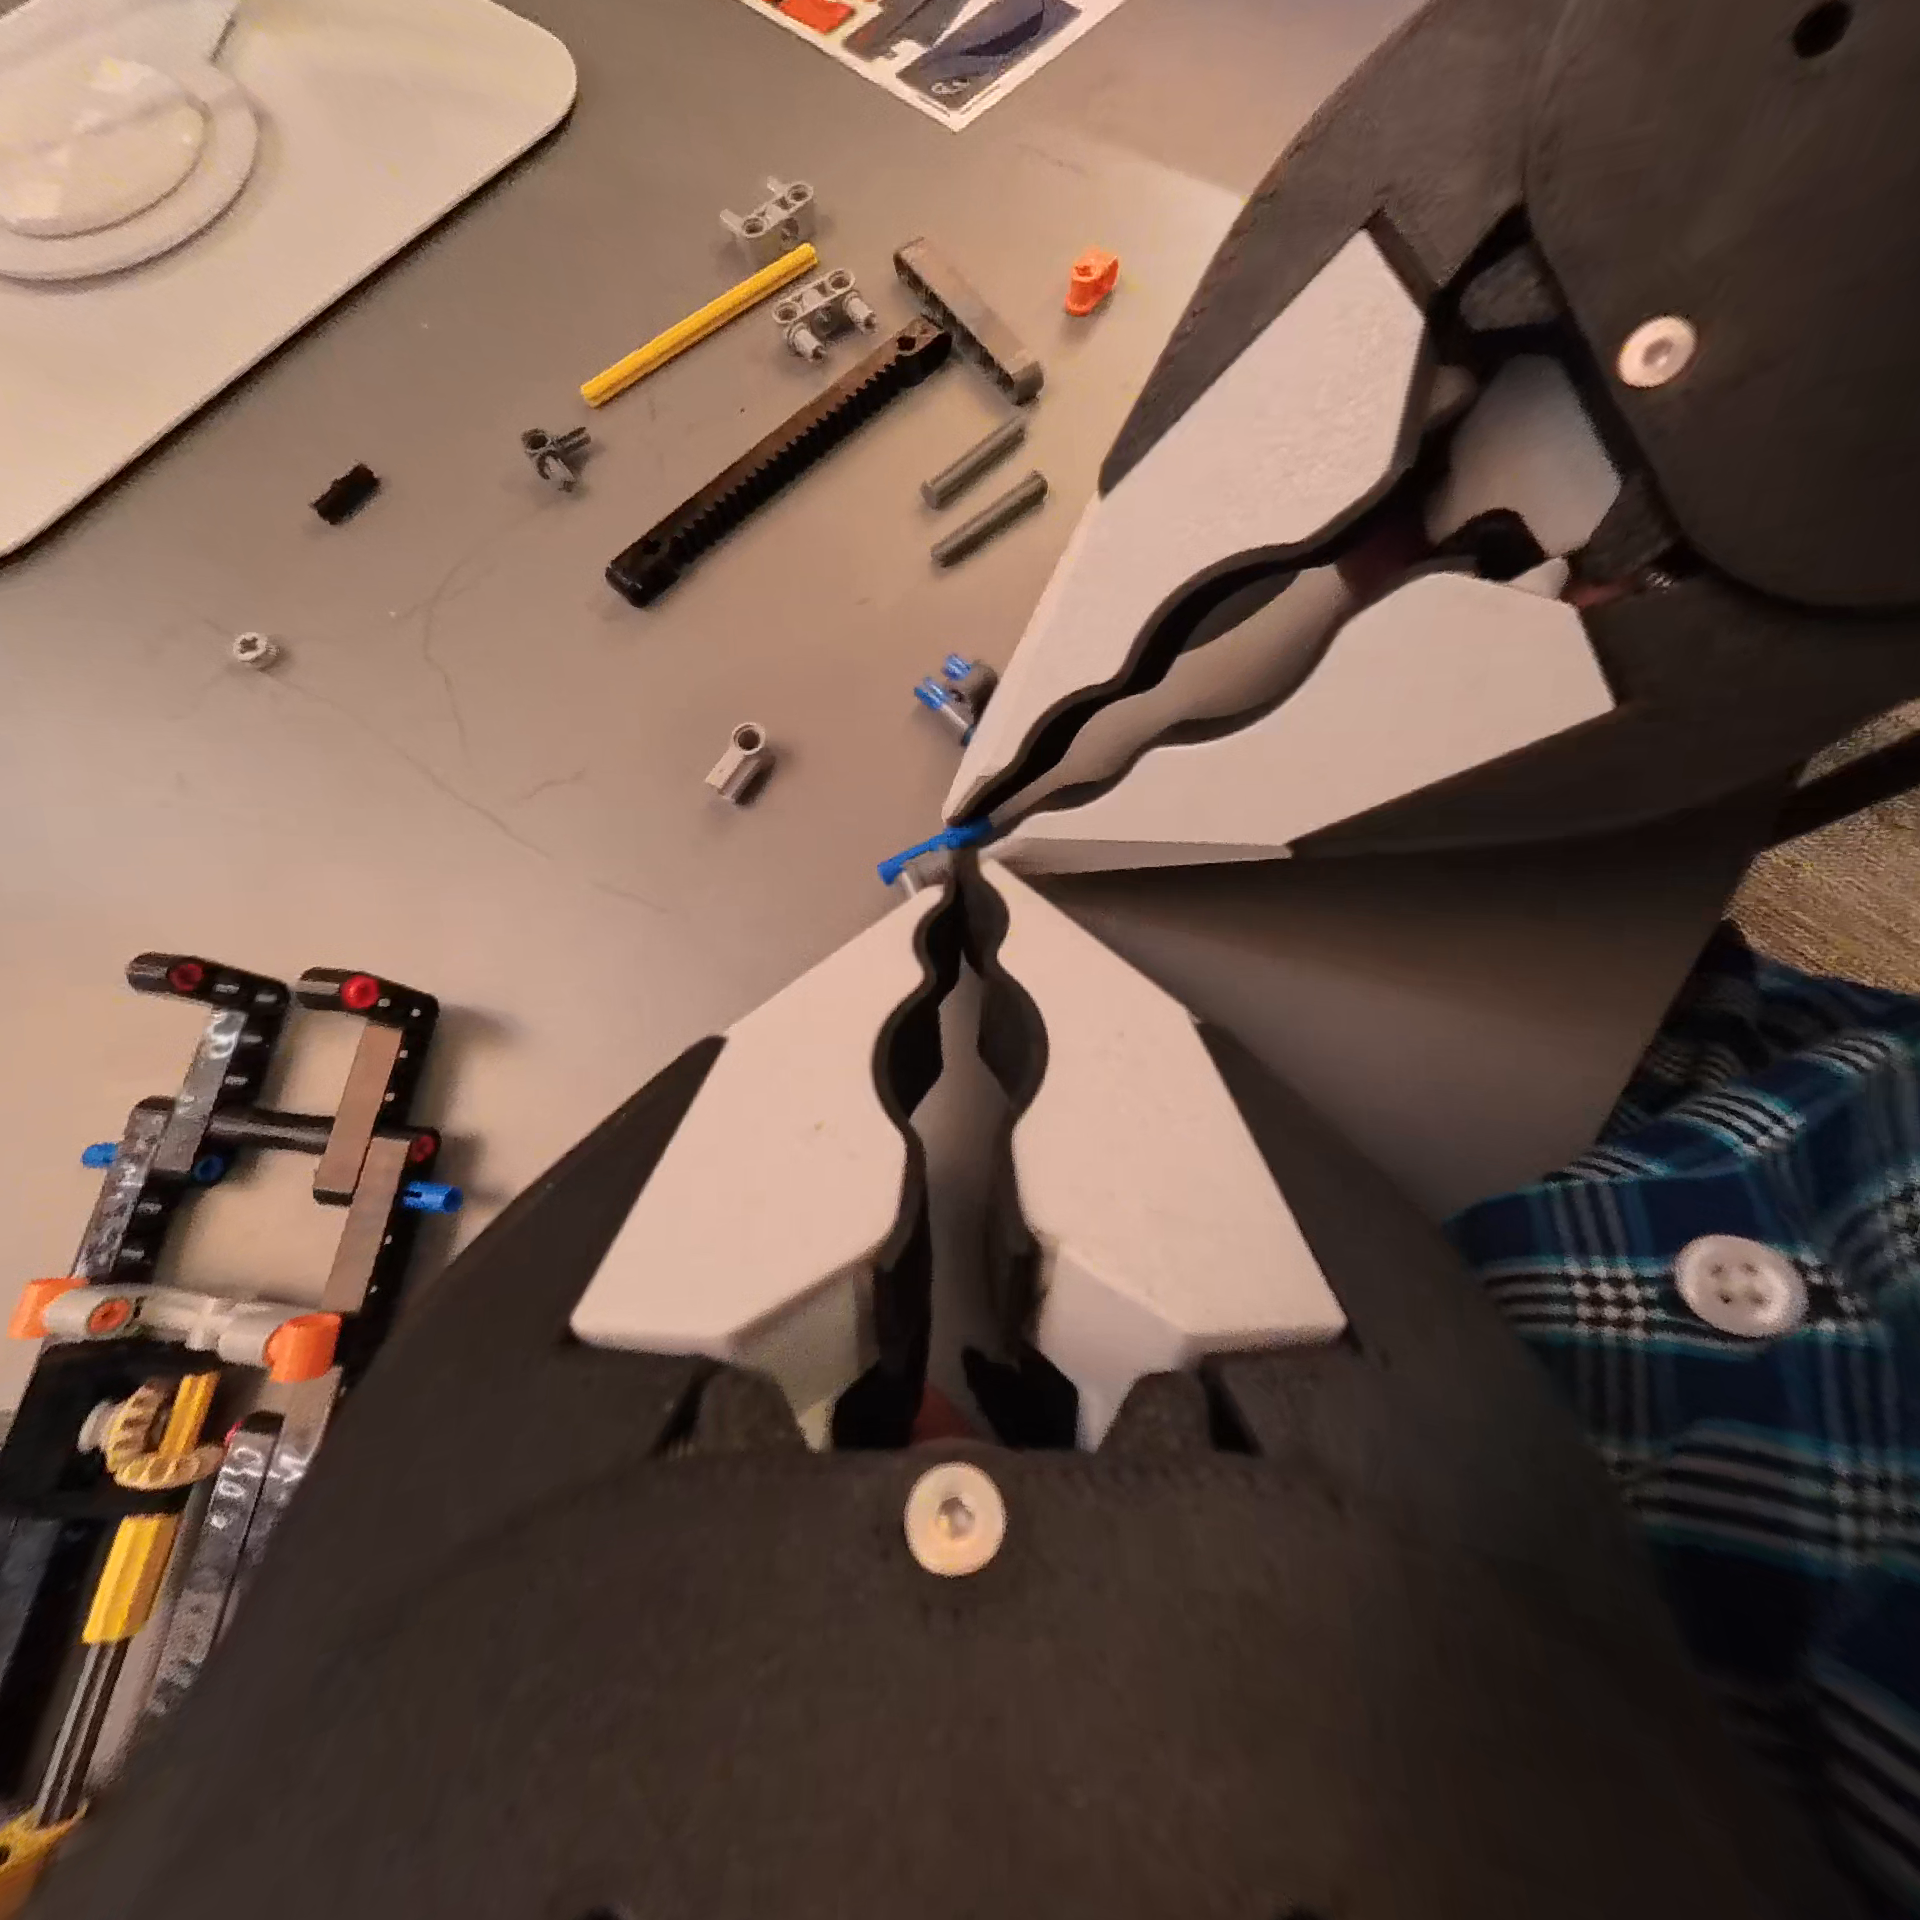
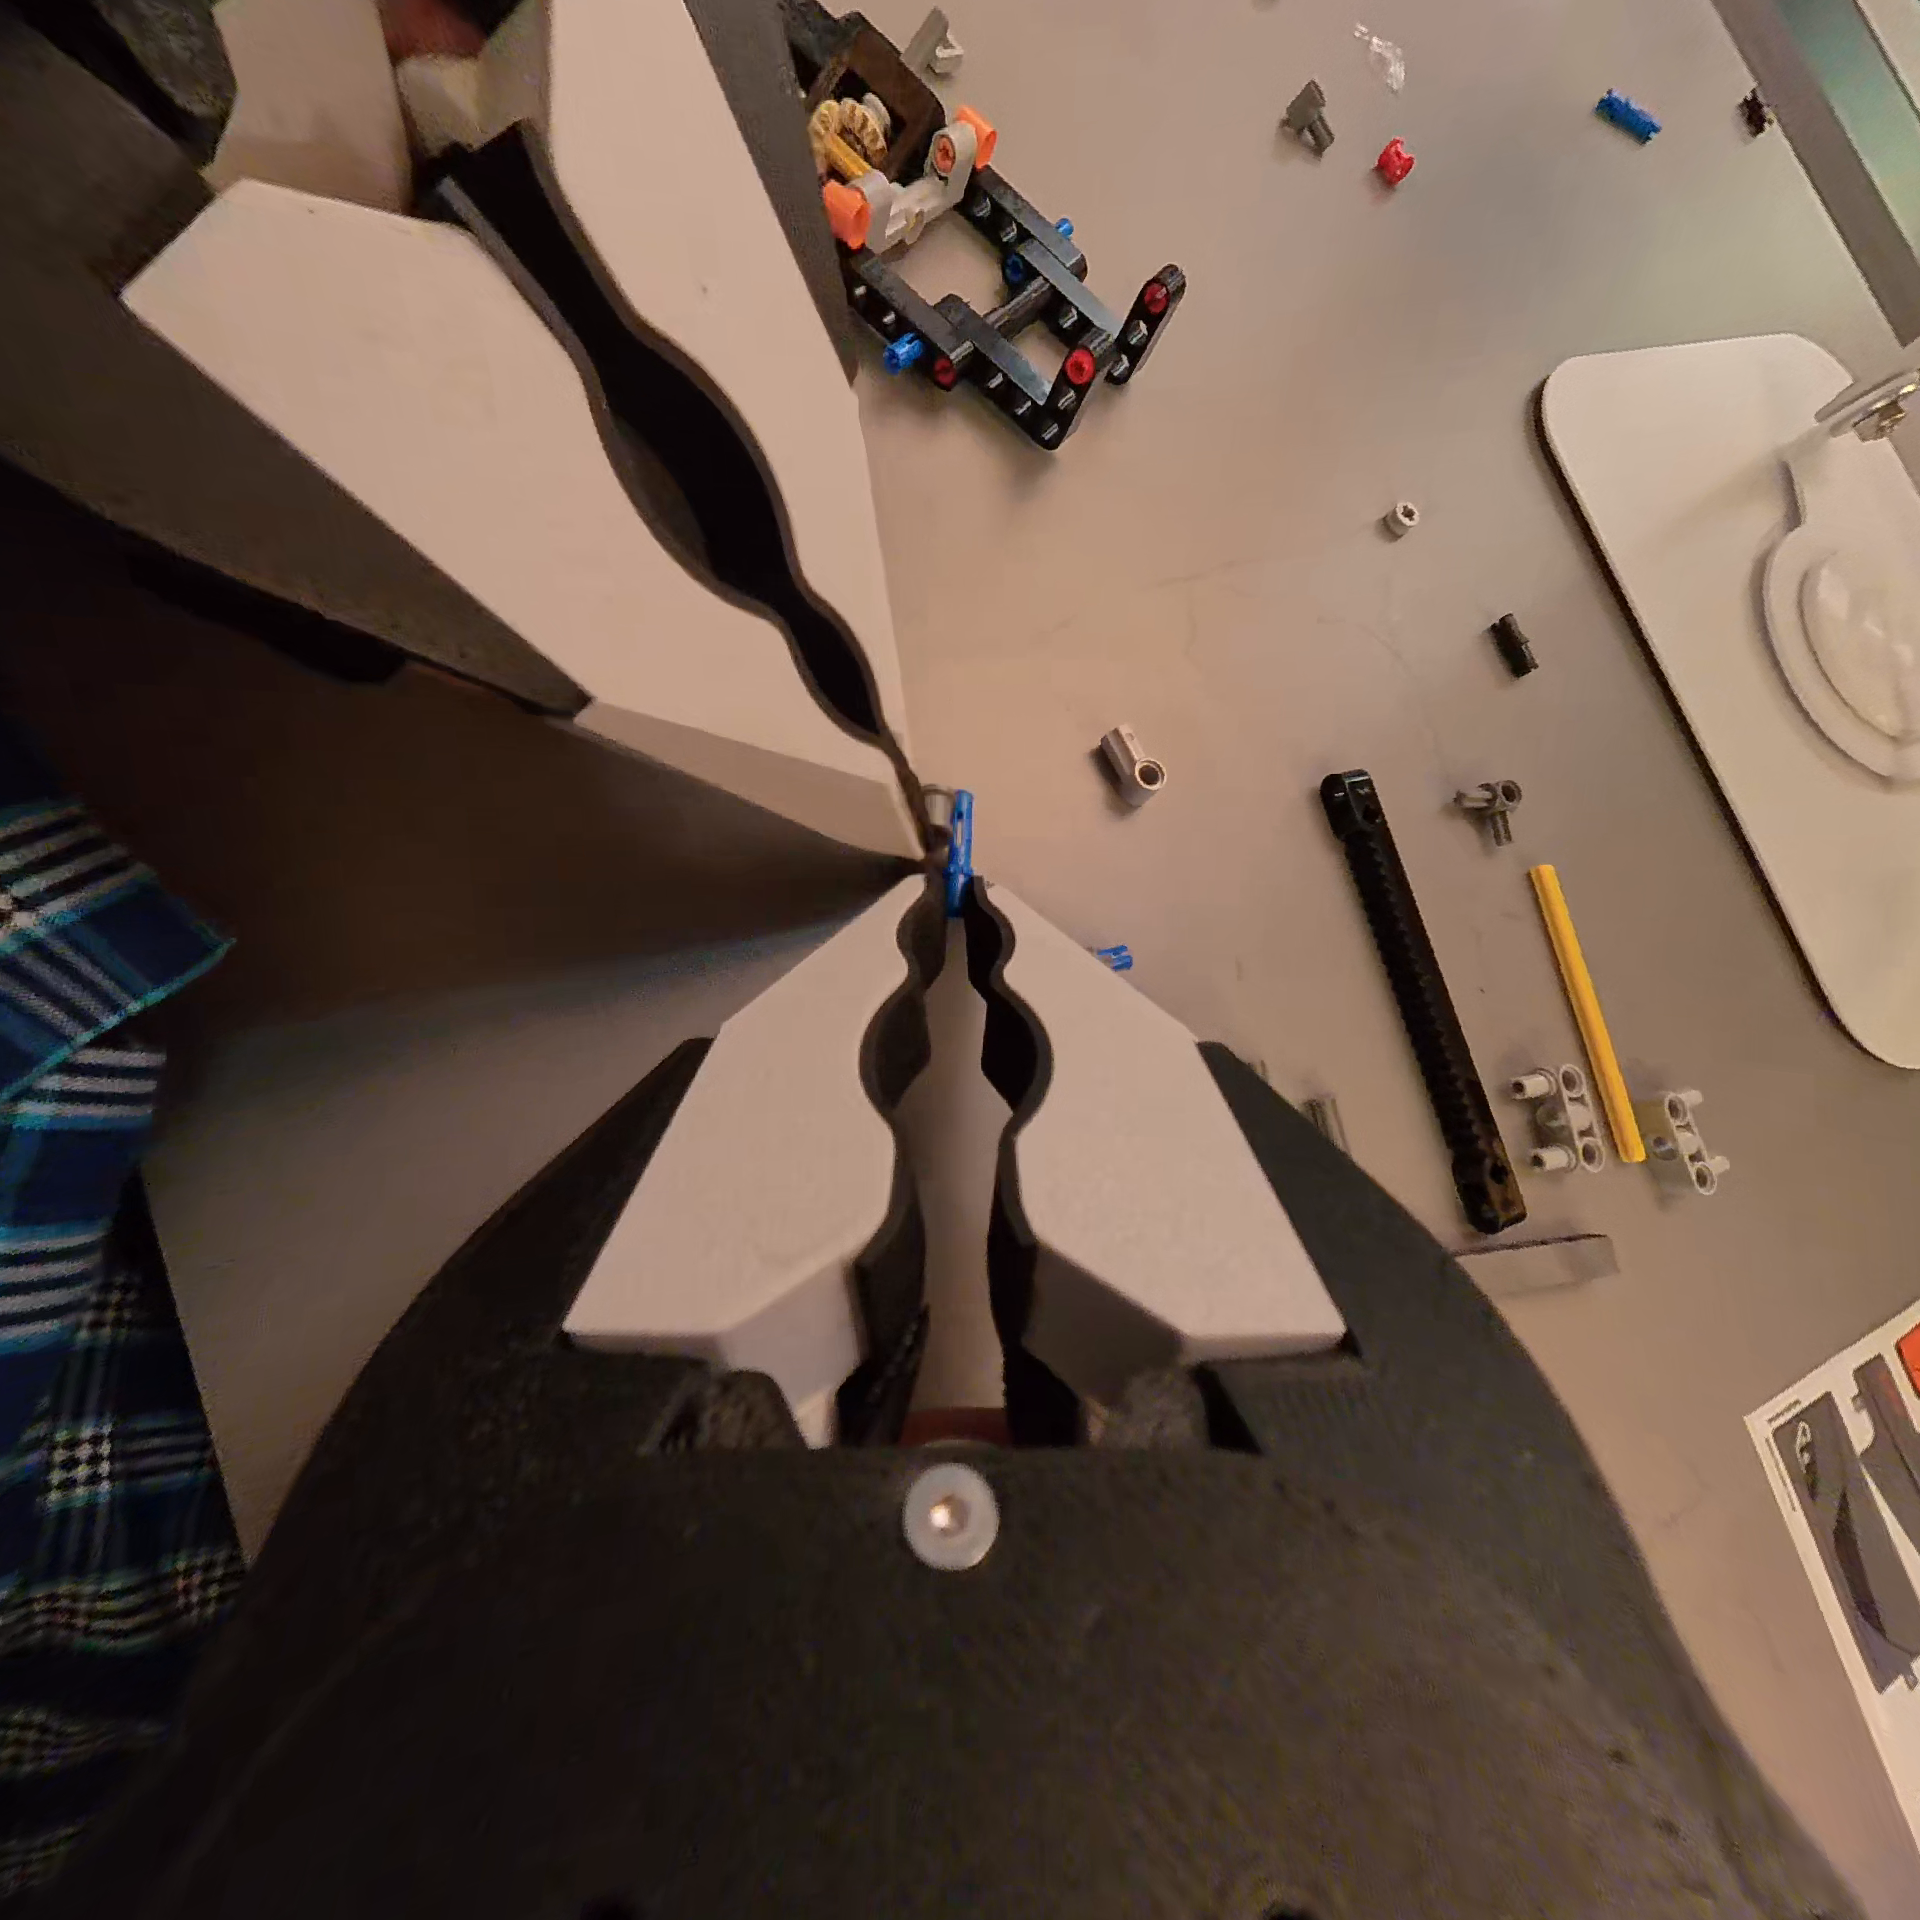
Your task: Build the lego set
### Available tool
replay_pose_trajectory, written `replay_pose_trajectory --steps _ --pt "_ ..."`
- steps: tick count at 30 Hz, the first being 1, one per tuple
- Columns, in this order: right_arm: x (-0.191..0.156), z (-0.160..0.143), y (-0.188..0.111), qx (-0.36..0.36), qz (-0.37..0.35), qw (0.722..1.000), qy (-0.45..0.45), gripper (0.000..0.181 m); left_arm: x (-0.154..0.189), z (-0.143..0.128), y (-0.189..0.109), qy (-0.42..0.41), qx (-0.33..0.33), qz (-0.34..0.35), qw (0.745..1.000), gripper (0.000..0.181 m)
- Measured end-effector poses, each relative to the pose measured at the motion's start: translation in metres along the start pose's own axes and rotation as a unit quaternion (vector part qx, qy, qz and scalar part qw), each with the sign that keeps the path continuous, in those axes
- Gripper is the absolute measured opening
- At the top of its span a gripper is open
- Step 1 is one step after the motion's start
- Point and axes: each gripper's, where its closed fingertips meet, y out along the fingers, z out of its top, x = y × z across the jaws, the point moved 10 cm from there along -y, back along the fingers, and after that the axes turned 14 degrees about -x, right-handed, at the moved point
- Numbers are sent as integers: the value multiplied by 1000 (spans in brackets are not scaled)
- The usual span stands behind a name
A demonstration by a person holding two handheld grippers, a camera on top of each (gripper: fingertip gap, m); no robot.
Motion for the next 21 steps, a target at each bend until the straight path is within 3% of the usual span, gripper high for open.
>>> replay_pose_trajectory --steps 14,21 --pt "1 -4 -2 7 26 1000 1 1 -8 -6 -2 7 -11 -16 1000 0" --pt "0 -4 -2 9 39 999 -1 1 -9 -10 -7 34 3 -19 999 23"
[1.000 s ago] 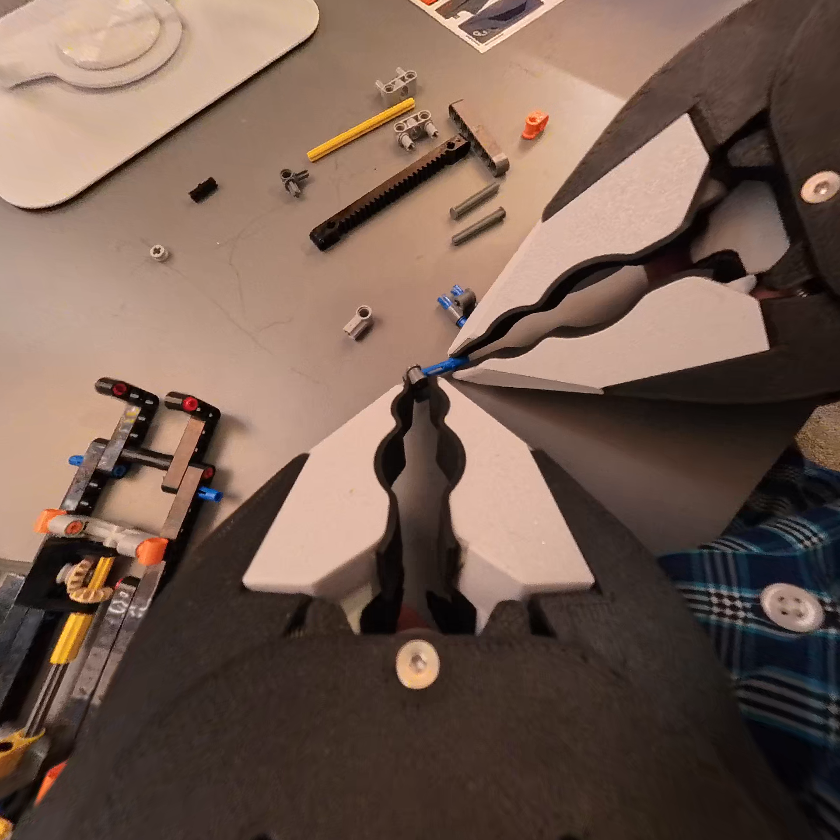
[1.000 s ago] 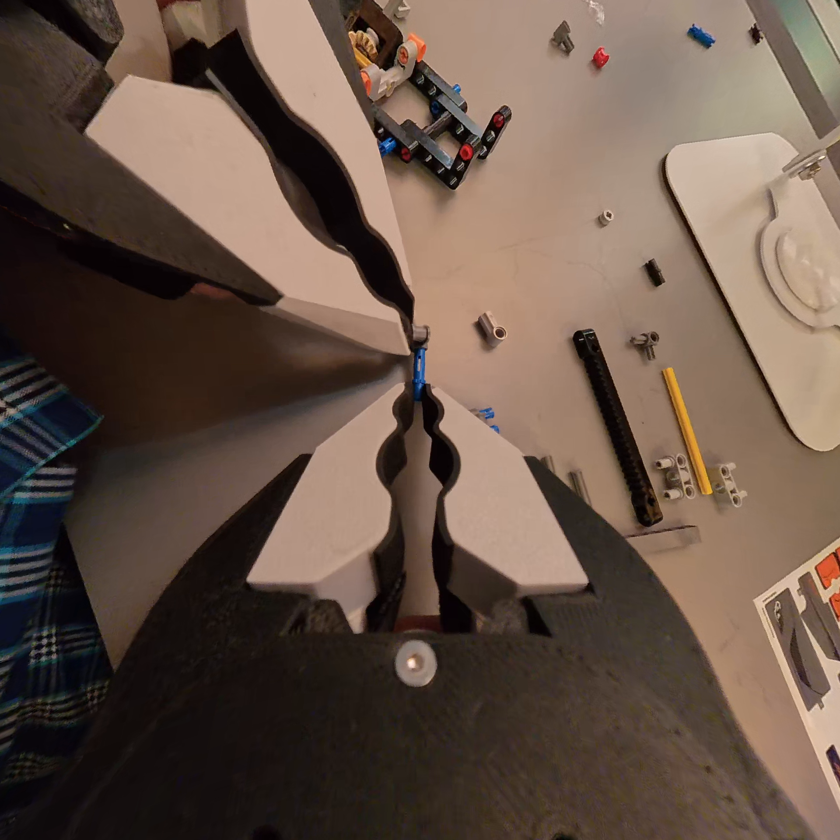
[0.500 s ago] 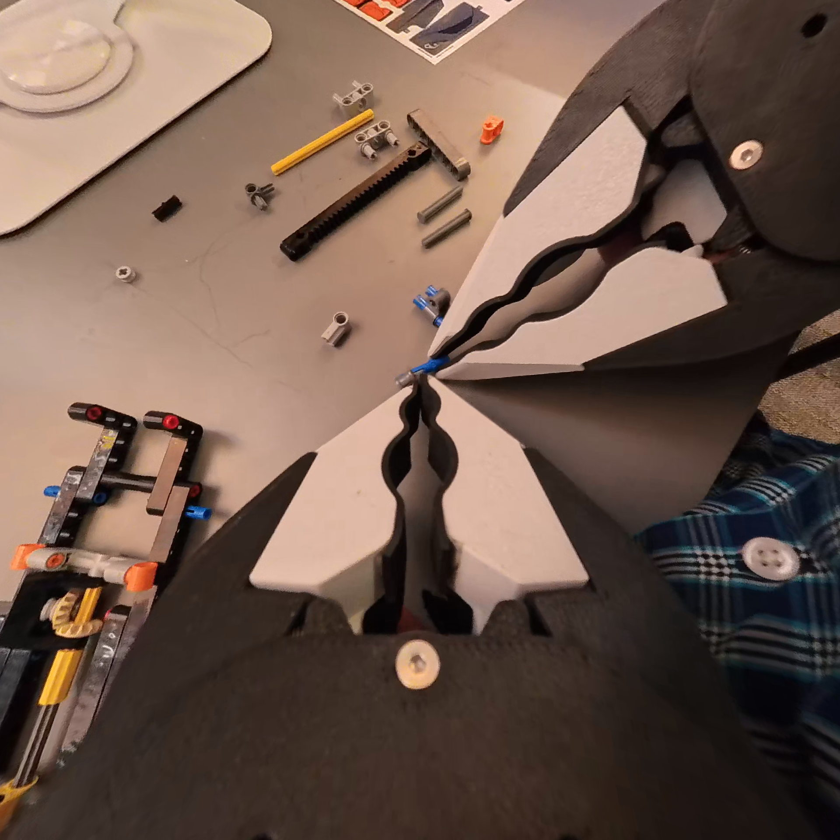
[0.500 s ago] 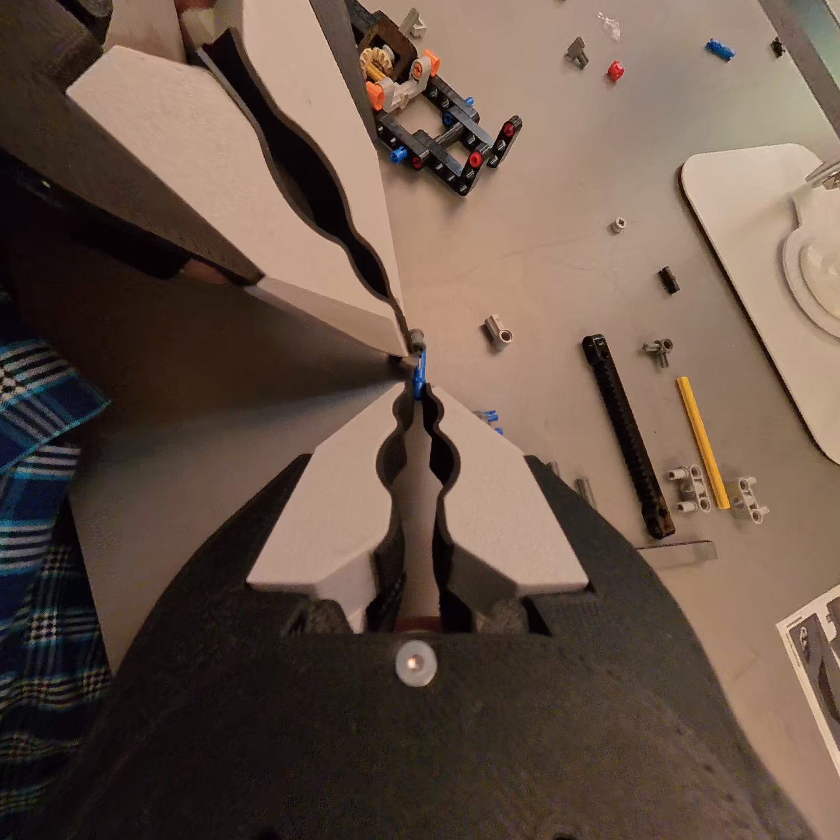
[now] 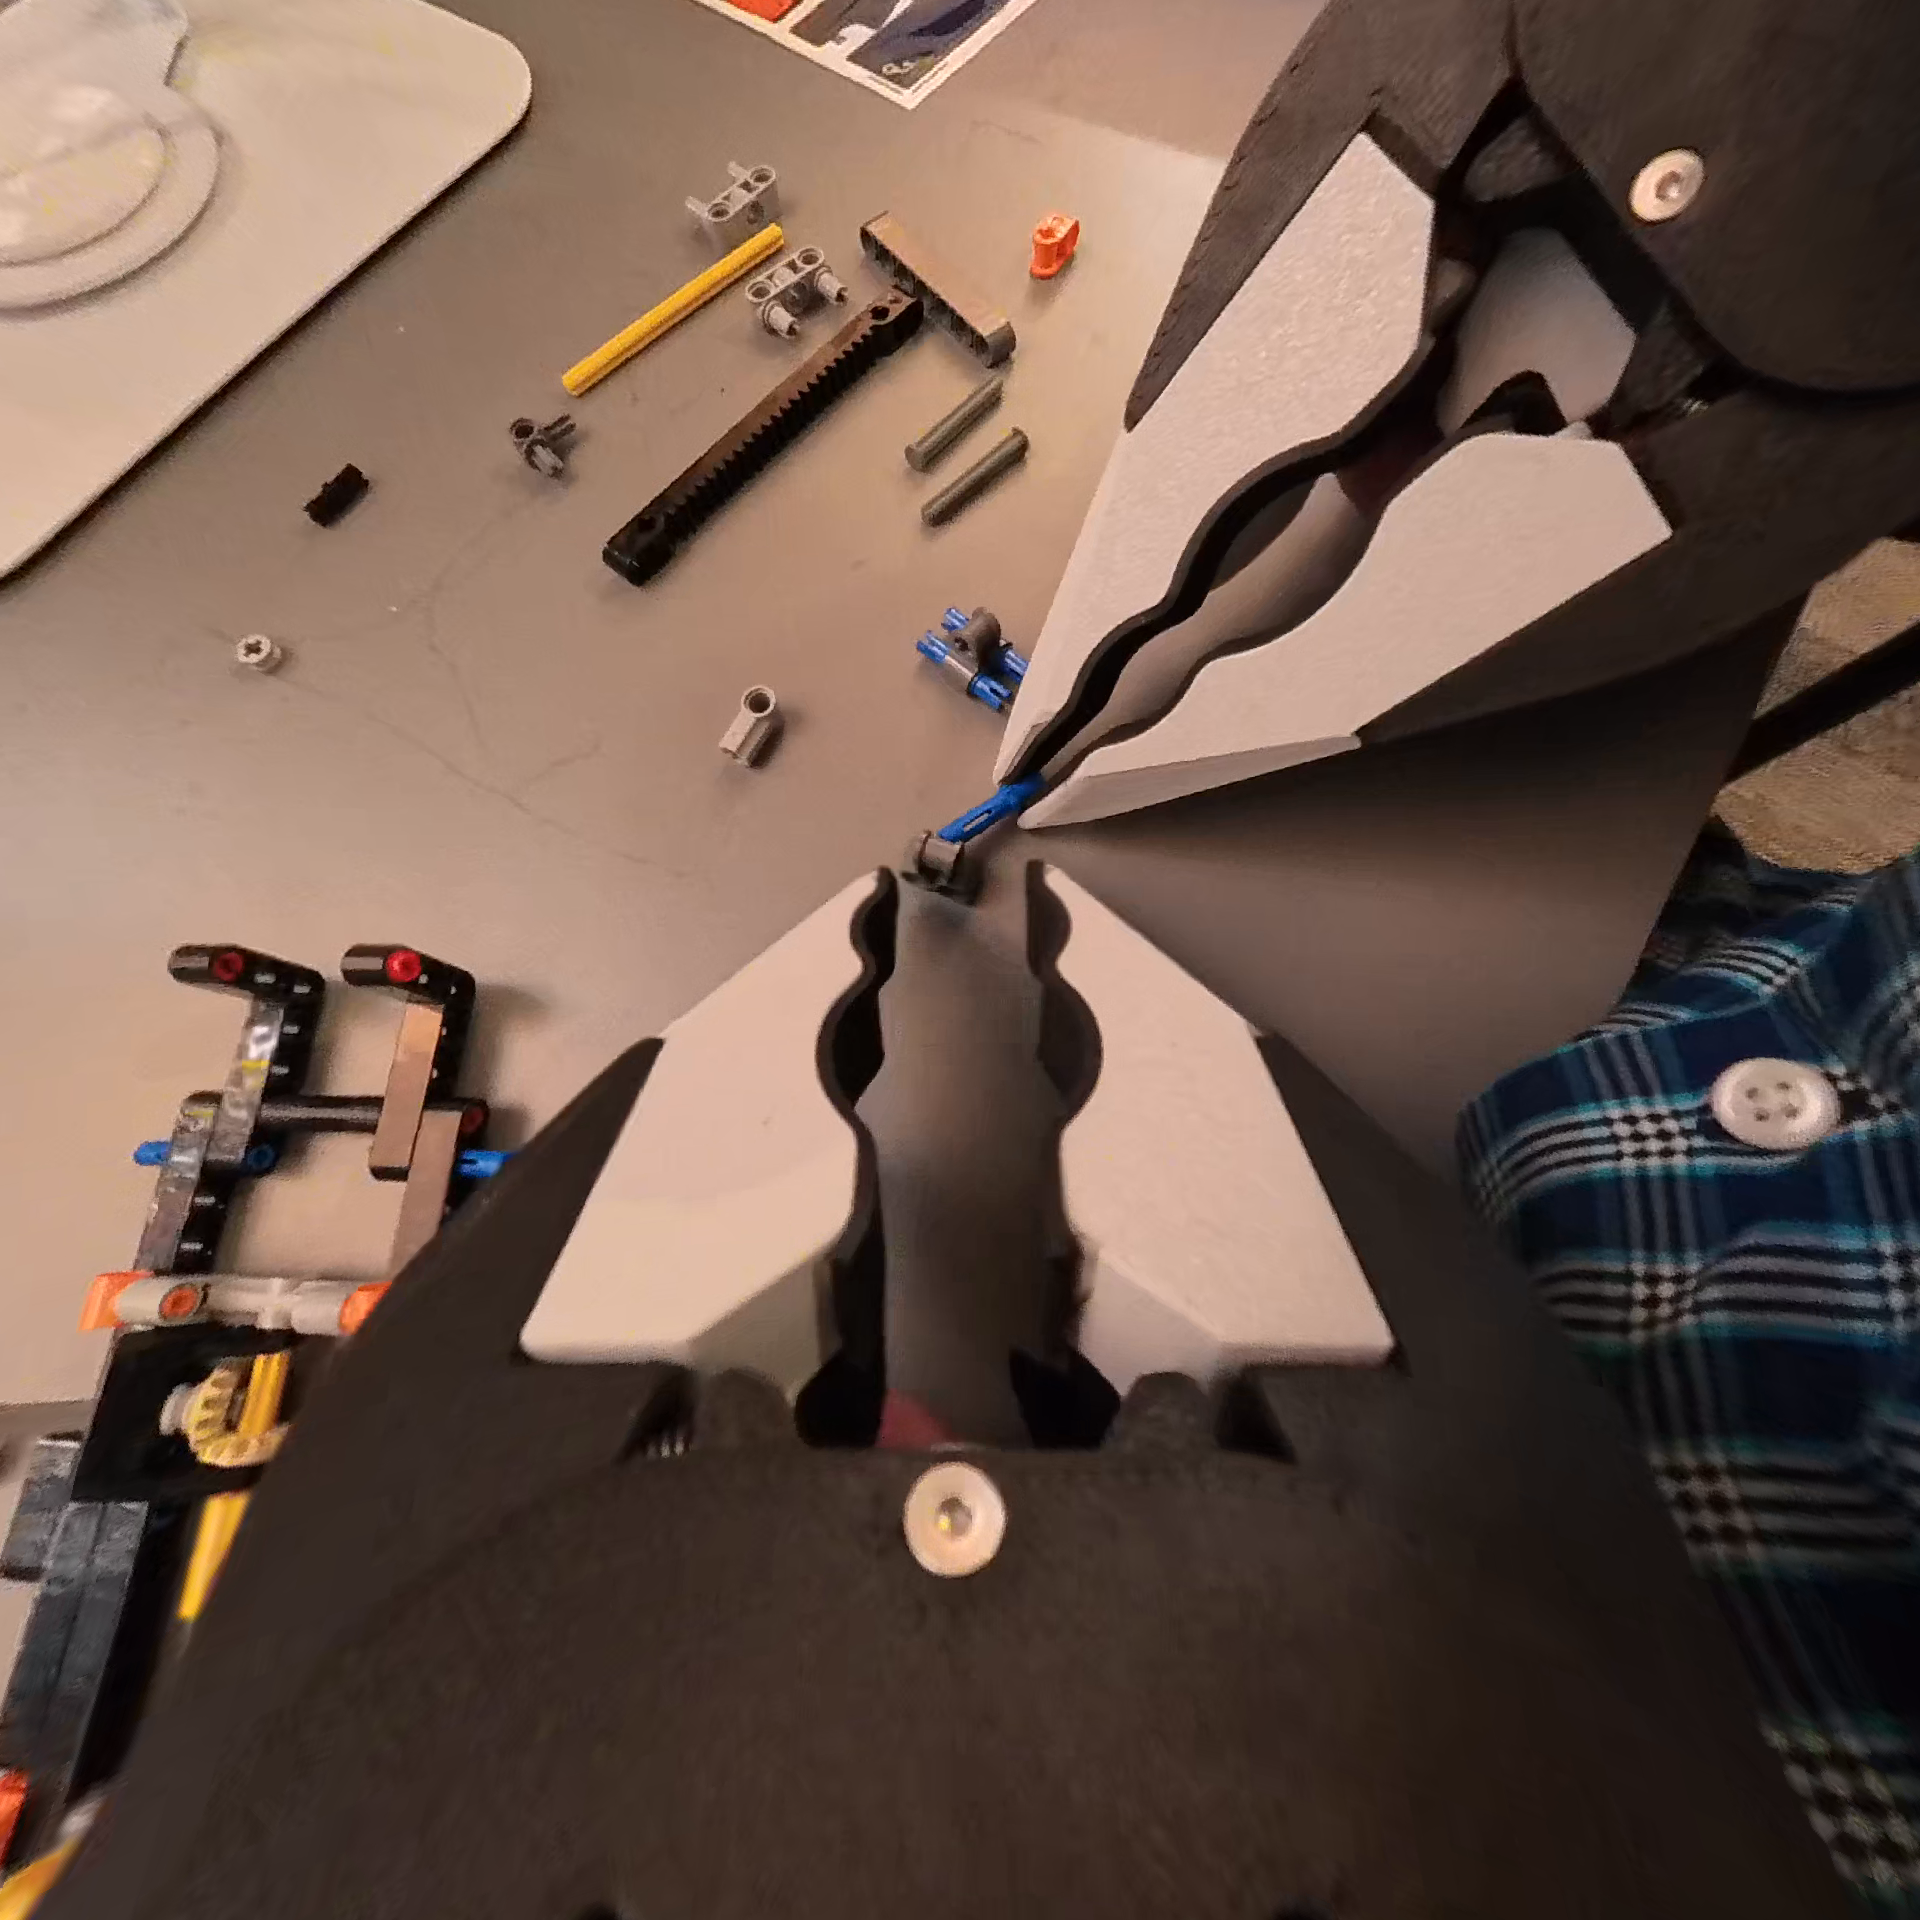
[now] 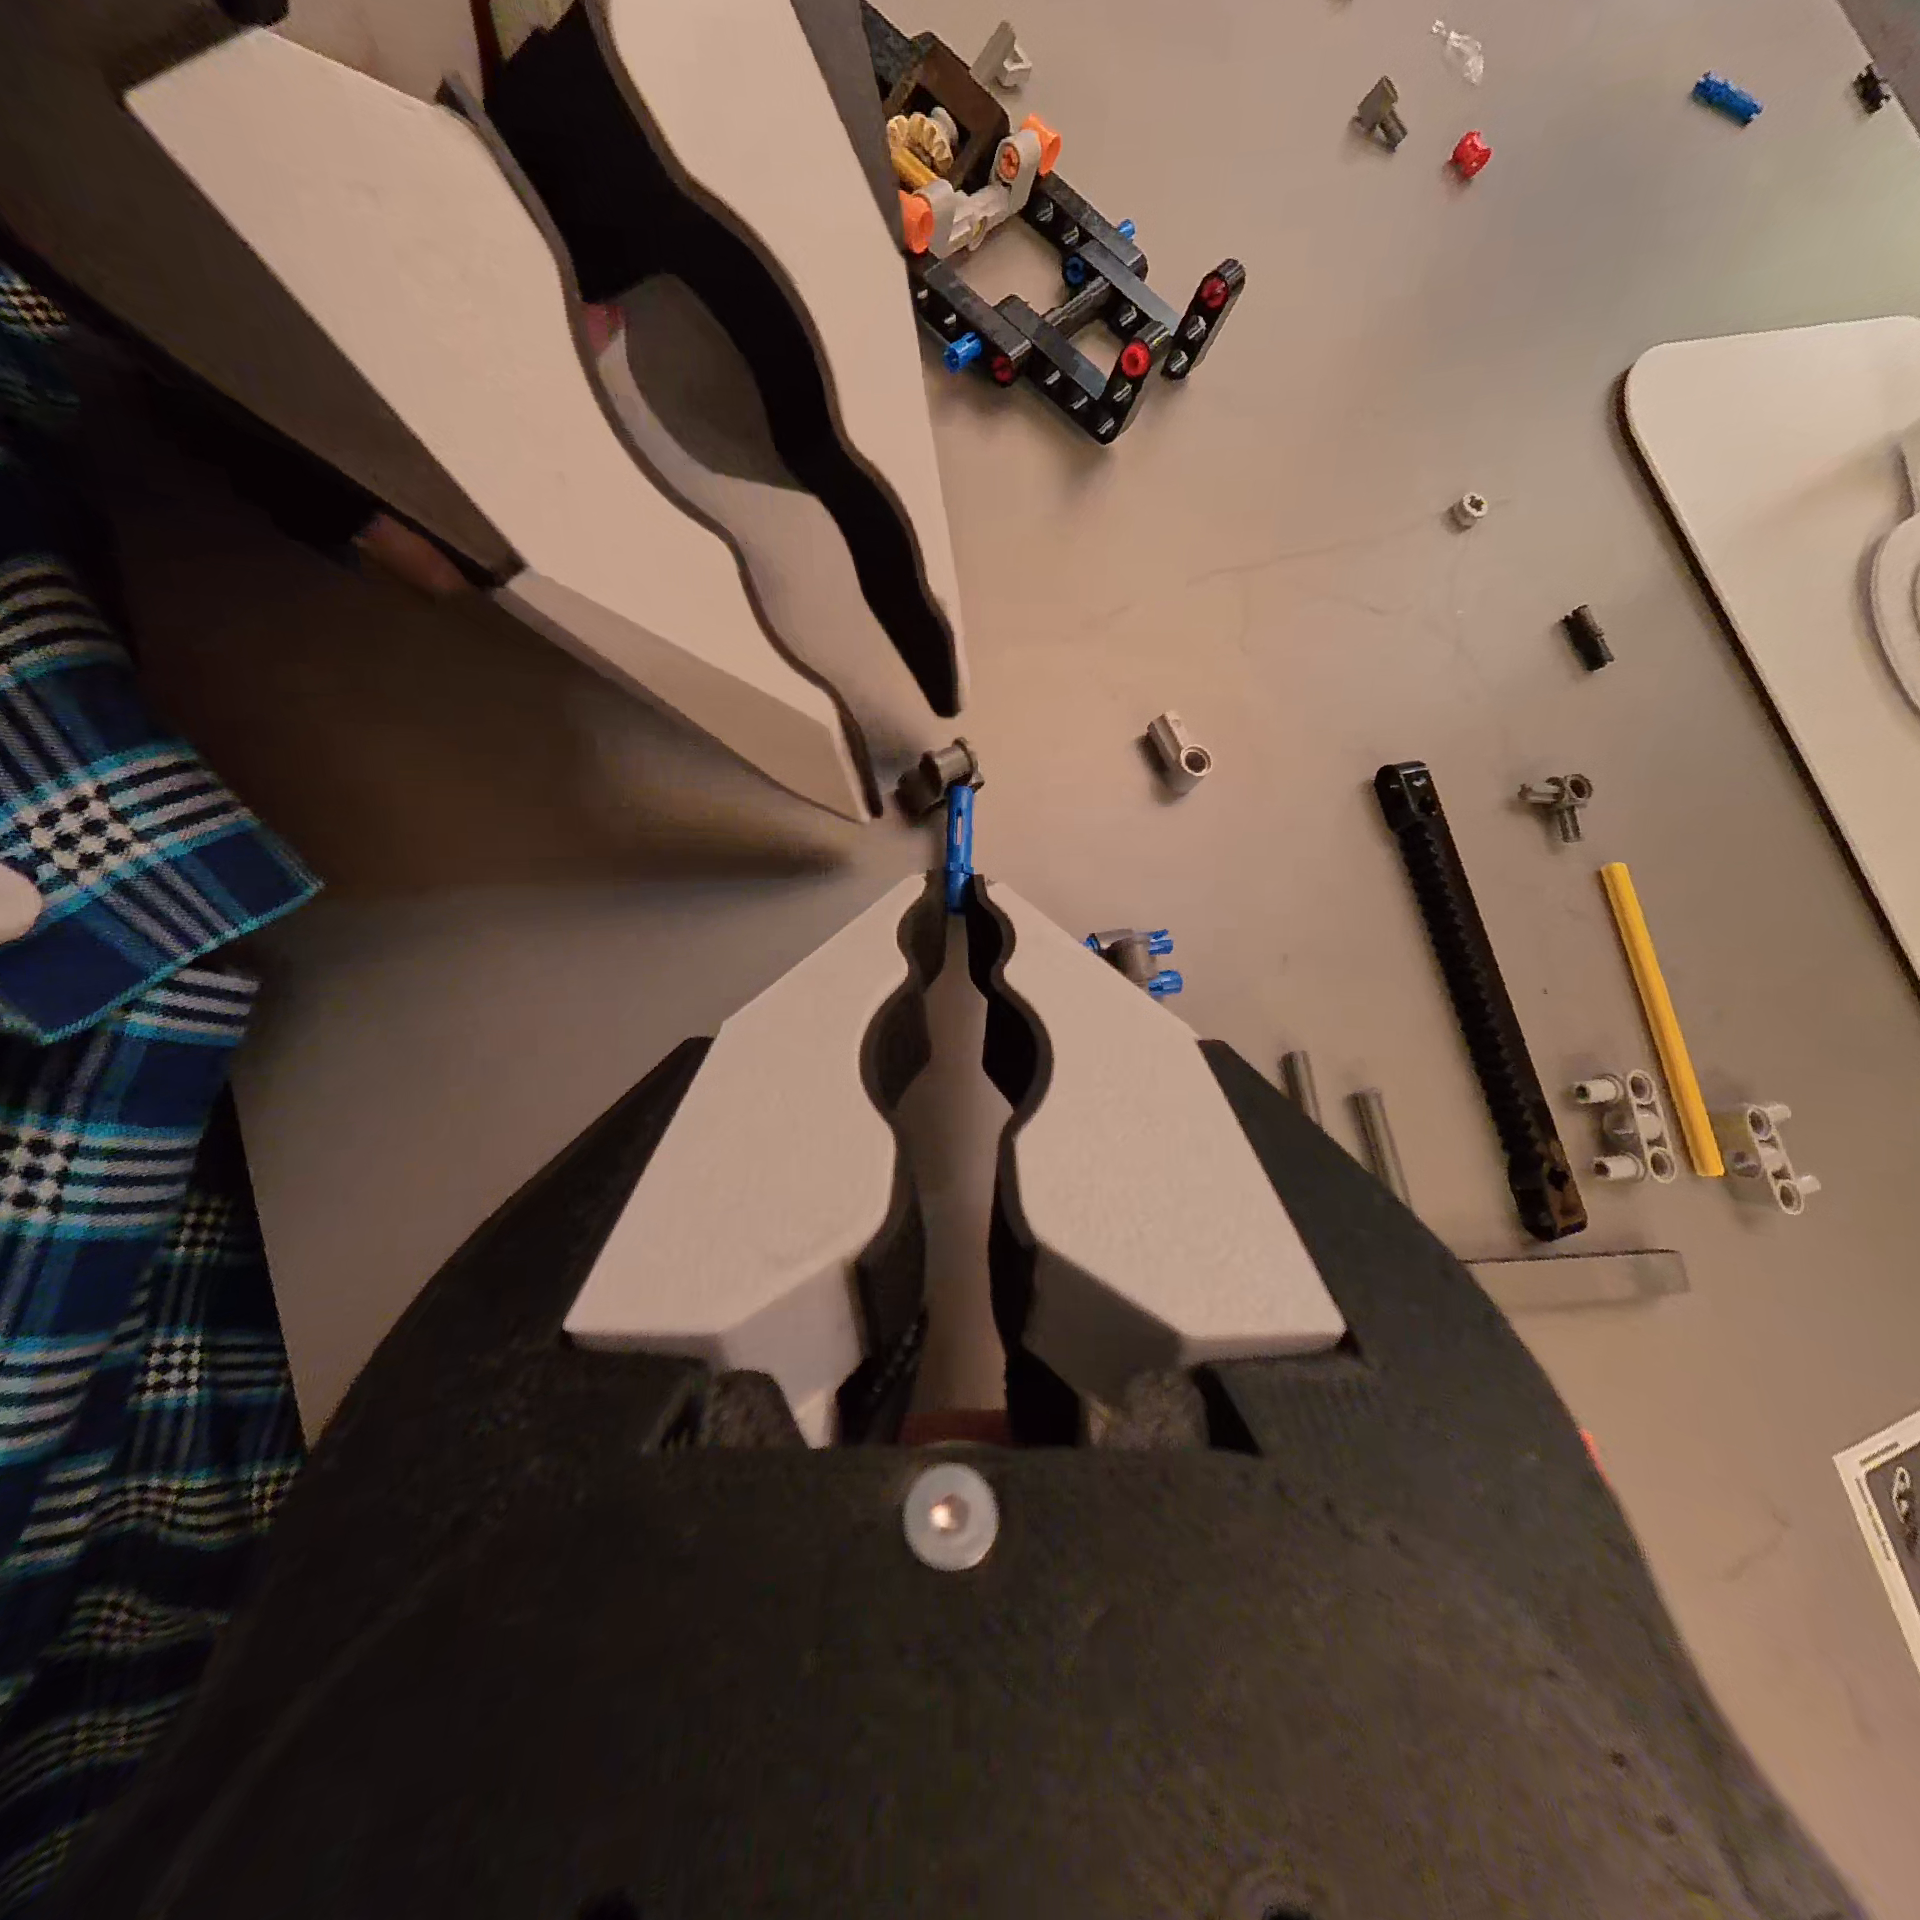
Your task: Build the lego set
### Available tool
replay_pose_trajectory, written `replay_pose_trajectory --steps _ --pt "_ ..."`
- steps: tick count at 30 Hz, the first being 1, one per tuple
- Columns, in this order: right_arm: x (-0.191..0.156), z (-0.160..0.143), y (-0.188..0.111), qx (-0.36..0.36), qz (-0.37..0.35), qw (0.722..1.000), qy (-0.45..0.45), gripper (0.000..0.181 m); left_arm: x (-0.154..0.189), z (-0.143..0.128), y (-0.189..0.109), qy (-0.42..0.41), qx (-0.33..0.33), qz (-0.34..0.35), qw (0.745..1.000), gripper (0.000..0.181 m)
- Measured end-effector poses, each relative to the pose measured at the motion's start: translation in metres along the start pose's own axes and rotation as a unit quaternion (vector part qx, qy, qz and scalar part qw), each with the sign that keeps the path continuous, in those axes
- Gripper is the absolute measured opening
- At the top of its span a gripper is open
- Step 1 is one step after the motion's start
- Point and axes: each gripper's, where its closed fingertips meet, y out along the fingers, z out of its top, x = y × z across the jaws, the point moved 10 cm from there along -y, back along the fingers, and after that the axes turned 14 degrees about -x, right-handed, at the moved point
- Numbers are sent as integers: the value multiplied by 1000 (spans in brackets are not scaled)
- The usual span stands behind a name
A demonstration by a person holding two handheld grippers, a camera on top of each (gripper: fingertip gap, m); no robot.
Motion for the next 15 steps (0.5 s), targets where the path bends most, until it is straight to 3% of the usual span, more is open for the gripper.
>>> replay_pose_trajectory --steps 9,15 --pt "3 -2 -2 -6 13 1000 -7 1 -11 10 8 114 -35 -5 993 25" --pt "4 -1 -2 -2 23 1000 -9 1 -13 10 11 109 -35 -28 993 15"
